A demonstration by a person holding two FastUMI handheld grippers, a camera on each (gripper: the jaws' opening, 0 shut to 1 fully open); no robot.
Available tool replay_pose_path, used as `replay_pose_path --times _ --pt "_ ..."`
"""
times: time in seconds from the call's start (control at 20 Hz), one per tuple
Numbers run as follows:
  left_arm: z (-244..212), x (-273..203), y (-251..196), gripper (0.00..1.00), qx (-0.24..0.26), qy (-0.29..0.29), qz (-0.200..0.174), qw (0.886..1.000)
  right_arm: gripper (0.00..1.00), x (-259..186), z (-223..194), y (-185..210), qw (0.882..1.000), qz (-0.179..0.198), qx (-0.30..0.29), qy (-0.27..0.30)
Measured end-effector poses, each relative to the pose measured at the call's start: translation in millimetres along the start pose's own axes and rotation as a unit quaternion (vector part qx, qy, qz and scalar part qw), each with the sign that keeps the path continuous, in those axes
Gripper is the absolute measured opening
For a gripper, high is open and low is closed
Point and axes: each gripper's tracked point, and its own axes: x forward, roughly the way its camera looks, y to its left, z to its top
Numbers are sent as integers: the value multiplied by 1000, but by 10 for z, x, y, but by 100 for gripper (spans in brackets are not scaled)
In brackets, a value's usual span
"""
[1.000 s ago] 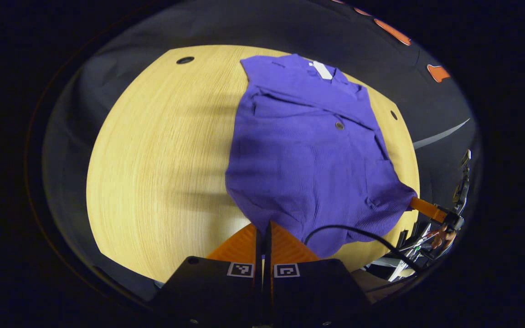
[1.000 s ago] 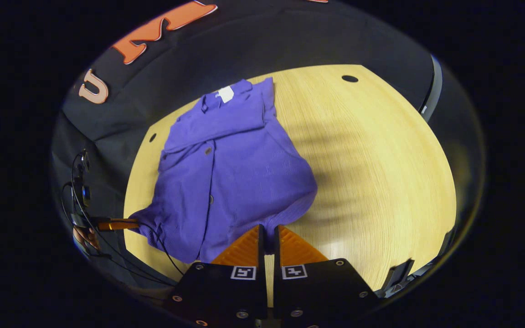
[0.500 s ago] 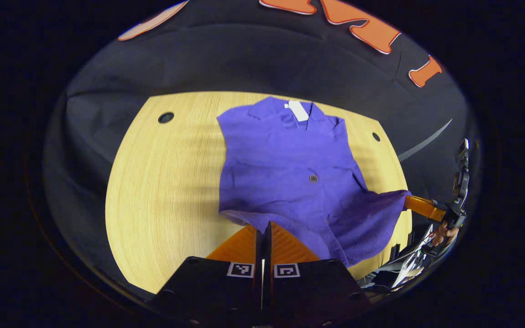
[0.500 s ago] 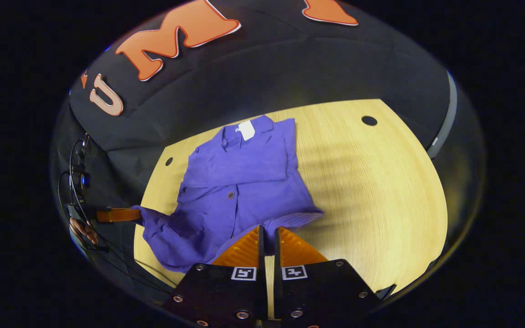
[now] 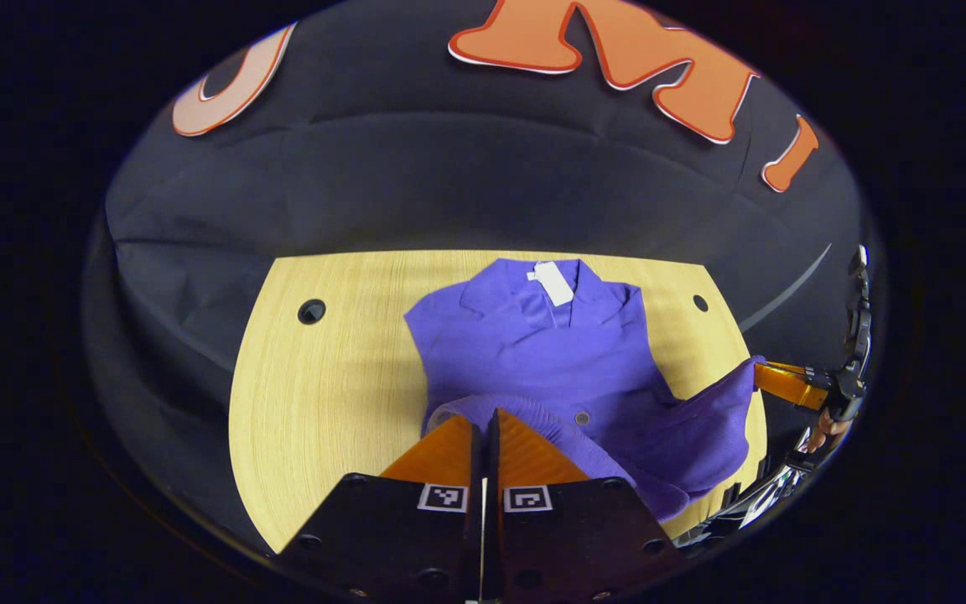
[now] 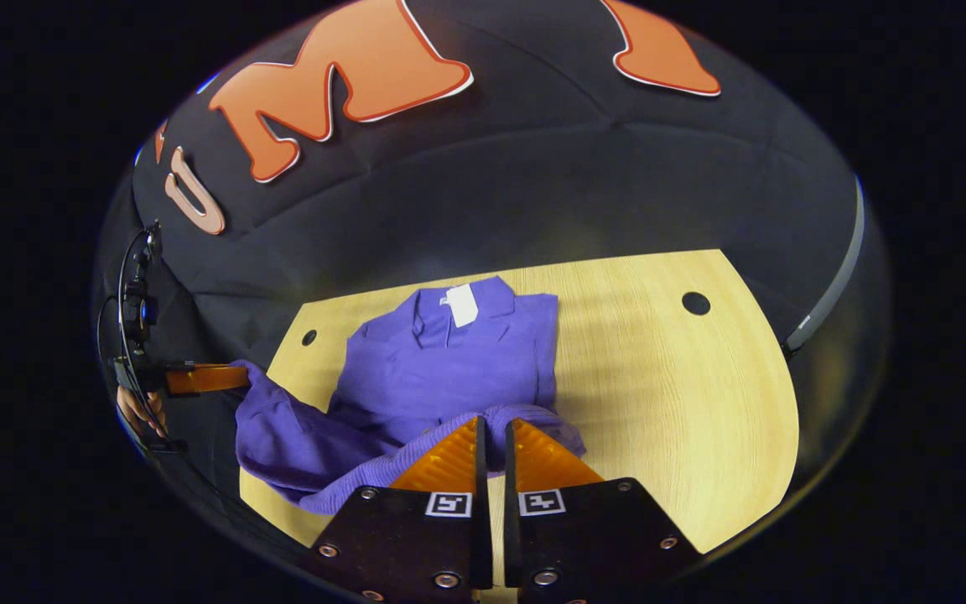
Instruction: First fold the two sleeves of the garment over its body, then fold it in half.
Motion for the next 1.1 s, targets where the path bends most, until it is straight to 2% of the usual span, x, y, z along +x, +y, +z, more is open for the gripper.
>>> replay_pose_path --times 0.25,0.4,0.55,0.7,0.85,0.9,0.95,1.0,1.05,1.1 --pt "524 162 81 2 22 -32 15 999 6 214 507 36 999 -5 -15 -28" --pt "842 259 177 1 54 -70 45 995 5 374 789 31 999 -13 -20 -46" --pt "1158 400 256 1 60 -109 70 990 6 583 1061 -37 997 -29 -26 -65" --pt "1480 507 352 2 70 -164 102 979 6 817 1304 -120 995 -42 -22 -82" --pt "1757 609 419 8 79 -222 137 962 7 1052 1535 -129 993 -38 -8 -109" --pt "1837 600 447 7 78 -240 151 956 10 1090 1594 -108 992 -33 -2 -118" --pt "1920 563 461 29 75 -260 158 950 16 1090 1662 -111 991 -33 5 -131" --pt "1944 519 437 41 67 -274 154 947 20 1082 1712 -138 989 -38 6 -143" --pt "1982 488 438 46 57 -288 151 944 33 1056 1769 -157 987 -40 6 -156" --pt "1967 481 402 52 51 -293 146 943 31 1010 1793 -182 985 -43 3 -164"
